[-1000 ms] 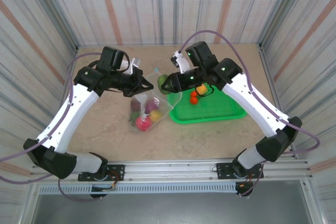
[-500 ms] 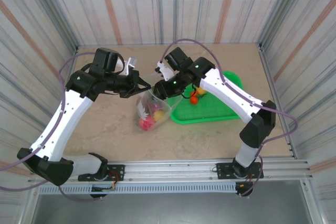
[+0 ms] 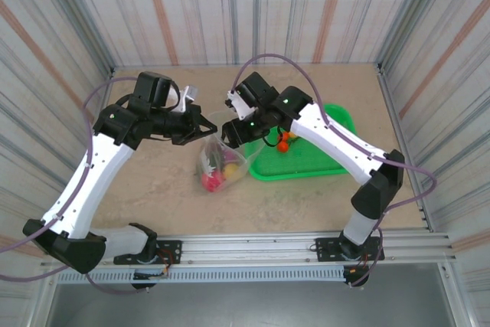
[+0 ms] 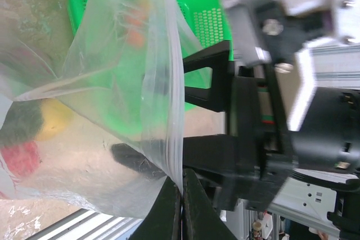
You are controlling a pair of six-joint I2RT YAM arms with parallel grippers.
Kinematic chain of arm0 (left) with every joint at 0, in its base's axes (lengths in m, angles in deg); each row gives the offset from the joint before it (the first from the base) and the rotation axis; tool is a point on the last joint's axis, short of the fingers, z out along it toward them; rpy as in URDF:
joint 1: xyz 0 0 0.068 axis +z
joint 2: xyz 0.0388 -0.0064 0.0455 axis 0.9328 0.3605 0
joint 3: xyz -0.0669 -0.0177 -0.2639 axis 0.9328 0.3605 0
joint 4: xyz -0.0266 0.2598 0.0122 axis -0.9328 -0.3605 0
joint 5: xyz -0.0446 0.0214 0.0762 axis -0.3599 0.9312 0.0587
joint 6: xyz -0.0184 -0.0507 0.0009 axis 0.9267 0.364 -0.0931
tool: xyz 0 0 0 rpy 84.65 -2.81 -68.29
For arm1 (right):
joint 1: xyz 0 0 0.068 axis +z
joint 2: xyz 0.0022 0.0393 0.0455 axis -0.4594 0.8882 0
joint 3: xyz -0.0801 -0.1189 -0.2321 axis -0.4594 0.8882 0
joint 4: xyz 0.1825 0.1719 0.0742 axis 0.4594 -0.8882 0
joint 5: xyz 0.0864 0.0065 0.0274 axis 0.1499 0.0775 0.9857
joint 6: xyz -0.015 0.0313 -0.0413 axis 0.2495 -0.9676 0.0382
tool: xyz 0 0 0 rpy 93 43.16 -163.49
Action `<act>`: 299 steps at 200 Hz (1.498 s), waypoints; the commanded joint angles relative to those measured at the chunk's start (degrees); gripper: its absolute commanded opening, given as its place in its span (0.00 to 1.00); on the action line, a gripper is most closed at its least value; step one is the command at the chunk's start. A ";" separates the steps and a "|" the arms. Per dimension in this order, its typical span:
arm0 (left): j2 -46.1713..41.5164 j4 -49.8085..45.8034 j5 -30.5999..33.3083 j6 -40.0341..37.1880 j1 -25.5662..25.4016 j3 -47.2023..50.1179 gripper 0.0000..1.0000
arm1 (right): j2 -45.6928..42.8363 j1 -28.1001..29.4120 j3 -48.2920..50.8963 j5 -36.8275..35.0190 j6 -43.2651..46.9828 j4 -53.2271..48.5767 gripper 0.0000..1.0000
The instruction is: Place the food in the zip-top bag and seal the zipper
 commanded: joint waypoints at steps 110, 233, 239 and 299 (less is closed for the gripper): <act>-1.36 -1.22 3.07 -1.13 0.09 0.29 0.00 | -13.68 -19.88 16.34 -6.04 -9.70 7.53 0.74; -1.02 -1.04 3.43 -2.73 -0.13 1.47 0.00 | 4.64 -30.30 21.24 -9.81 -3.66 14.40 0.73; -1.10 -1.21 3.70 -2.95 -0.13 1.51 0.00 | 5.39 -30.36 20.65 -9.17 -3.14 14.51 0.73; -1.79 -2.95 5.88 -4.98 -0.21 1.25 0.00 | 12.31 -31.11 15.99 -12.64 4.11 12.15 0.69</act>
